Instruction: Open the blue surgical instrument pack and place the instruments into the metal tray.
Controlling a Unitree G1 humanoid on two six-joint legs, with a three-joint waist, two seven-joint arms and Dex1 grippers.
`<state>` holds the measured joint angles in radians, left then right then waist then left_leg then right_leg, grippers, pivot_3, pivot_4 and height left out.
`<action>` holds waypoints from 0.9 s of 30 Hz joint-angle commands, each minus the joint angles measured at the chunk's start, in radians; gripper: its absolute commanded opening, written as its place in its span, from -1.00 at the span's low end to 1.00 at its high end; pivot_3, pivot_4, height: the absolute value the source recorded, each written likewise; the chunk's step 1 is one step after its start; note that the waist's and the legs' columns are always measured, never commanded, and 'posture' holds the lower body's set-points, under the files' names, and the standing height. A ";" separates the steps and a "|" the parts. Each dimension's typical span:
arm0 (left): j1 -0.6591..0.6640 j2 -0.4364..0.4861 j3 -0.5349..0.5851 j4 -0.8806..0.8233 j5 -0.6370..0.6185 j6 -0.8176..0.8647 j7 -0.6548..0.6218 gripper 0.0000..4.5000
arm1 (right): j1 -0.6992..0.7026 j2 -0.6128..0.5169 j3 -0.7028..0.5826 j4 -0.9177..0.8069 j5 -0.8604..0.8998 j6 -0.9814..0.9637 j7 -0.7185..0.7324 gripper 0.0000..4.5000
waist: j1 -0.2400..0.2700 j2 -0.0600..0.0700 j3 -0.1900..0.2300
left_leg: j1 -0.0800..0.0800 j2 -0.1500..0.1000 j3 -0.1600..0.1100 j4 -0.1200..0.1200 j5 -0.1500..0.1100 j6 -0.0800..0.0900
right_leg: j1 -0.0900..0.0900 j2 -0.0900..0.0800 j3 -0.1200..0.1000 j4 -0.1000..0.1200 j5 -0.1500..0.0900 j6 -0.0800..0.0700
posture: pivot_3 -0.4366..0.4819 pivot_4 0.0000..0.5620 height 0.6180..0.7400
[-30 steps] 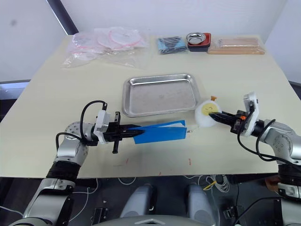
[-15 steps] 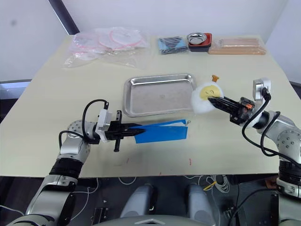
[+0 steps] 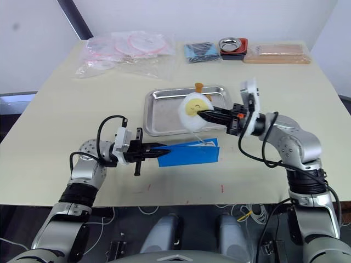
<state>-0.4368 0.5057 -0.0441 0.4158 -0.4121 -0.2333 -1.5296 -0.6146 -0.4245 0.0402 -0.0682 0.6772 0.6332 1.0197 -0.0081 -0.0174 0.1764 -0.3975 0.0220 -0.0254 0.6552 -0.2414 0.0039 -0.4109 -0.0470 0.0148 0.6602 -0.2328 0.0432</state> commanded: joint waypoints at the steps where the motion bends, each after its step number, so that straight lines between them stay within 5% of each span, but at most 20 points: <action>1: 0.006 -0.010 -0.039 0.011 0.047 -0.002 0.003 -1.00 | -0.042 0.046 0.055 0.001 -0.051 -0.072 0.012 -0.98 | -0.001 0.000 0.000 | 0.000 0.000 0.000 0.000 0.000 0.000 | 0.000 0.000 0.000 0.000 0.000 0.000 | -0.05 -0.47 1.00; 18: 0.011 -0.030 -0.038 -0.016 0.041 0.019 0.031 -1.00 | -0.041 0.312 0.126 0.042 -0.190 -0.266 -0.118 -0.98 | -0.001 0.000 0.000 | 0.000 0.000 -0.001 0.000 0.000 0.000 | 0.000 0.000 -0.001 0.001 0.000 0.000 | -0.05 -0.47 1.00; 27: -0.002 -0.034 -0.037 0.002 0.049 0.019 0.028 -1.00 | 0.033 0.209 0.104 -0.067 -0.109 -0.227 0.004 -0.98 | 0.002 0.000 0.000 | 0.000 -0.001 -0.001 0.000 0.000 0.000 | 0.000 0.000 0.000 0.000 0.000 0.000 | -0.05 -0.47 1.00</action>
<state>-0.4408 0.4855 -0.0407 0.4119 -0.3937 -0.2233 -1.4986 -0.5826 -0.2031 0.1510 -0.0680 0.5296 0.4147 0.9734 -0.0065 -0.0172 0.1764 -0.3978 0.0215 -0.0264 0.6553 -0.2413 0.0038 -0.4107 -0.0472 0.0142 0.6602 -0.2328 0.0431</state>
